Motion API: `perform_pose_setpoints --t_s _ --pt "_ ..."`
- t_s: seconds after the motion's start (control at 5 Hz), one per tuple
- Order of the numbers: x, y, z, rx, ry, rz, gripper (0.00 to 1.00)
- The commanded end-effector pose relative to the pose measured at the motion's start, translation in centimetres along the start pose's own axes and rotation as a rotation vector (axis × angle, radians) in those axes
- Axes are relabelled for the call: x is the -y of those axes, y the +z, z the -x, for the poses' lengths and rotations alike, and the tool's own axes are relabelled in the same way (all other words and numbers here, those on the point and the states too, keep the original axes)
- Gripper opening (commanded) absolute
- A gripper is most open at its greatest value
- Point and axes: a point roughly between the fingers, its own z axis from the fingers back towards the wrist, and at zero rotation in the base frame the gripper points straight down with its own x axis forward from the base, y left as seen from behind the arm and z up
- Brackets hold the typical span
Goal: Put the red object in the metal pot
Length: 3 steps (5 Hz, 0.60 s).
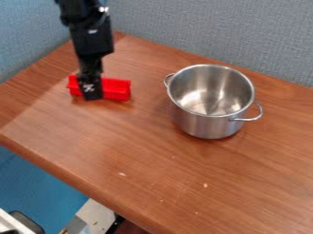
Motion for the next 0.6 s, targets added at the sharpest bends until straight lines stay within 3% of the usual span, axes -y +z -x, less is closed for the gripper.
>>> perform_pose_setpoints --t_s 0.0,0.2,0.4 --pt "-1.9 -0.1 0.5 0.023 0.033 -0.026 1.00" --pt "-2.3 -1.1 0.7 0.026 0.046 -0.007 1.00" --pt "-2.7 -1.7 0.3 0.030 0.052 -0.001 0.00"
